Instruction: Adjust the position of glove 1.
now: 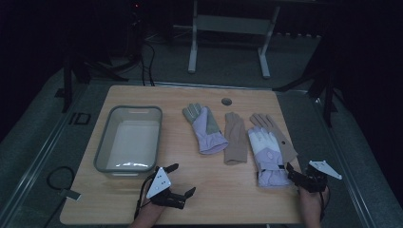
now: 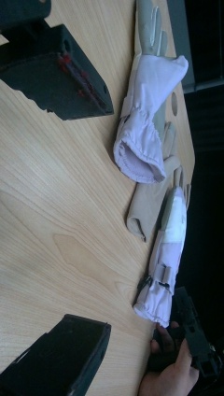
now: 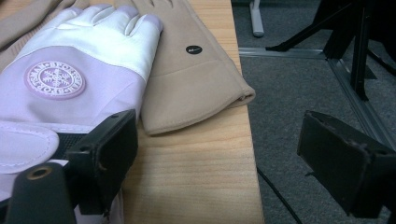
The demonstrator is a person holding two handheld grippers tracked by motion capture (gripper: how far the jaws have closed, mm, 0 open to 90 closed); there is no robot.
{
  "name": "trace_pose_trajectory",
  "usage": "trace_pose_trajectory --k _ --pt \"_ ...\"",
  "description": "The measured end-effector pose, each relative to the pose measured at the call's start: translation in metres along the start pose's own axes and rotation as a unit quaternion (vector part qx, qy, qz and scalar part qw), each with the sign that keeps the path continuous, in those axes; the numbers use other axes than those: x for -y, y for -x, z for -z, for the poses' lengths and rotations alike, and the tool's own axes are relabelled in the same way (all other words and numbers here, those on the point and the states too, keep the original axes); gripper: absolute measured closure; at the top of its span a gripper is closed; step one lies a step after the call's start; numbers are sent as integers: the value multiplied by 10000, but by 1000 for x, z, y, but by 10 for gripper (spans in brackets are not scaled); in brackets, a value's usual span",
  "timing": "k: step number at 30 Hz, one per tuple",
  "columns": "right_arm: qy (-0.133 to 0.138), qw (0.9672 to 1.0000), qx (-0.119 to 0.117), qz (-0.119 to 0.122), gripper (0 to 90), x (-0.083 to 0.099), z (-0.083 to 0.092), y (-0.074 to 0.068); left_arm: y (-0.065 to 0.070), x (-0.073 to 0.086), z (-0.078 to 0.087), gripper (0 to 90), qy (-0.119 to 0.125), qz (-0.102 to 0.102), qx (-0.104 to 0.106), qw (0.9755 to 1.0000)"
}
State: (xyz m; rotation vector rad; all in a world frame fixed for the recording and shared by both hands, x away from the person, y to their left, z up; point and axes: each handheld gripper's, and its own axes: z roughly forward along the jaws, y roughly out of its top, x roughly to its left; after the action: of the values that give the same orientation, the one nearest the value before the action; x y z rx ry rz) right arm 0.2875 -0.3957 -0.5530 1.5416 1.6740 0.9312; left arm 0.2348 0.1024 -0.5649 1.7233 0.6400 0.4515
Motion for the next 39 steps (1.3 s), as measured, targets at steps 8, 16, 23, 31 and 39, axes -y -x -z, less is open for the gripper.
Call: trace_pose_trajectory --k 8,16,23,31,39 --pt "-258 9997 -29 8 122 0 -2 -1 -1 0 0 2 17 49 1 10000" --pt "-375 9989 -247 -130 117 -9 4 -1 -1 0 0 2 5 25 25 10000" --pt "-338 9988 -365 23 115 -29 14 -3 -1 0 0 2 9 31 30 10000" --pt "-517 9938 -971 181 130 -59 16 -12 0 0 0 2 1 3 60 10000" --pt "-614 9920 -1084 180 115 -80 14 -30 -1 0 0 2 -7 7 65 10000"
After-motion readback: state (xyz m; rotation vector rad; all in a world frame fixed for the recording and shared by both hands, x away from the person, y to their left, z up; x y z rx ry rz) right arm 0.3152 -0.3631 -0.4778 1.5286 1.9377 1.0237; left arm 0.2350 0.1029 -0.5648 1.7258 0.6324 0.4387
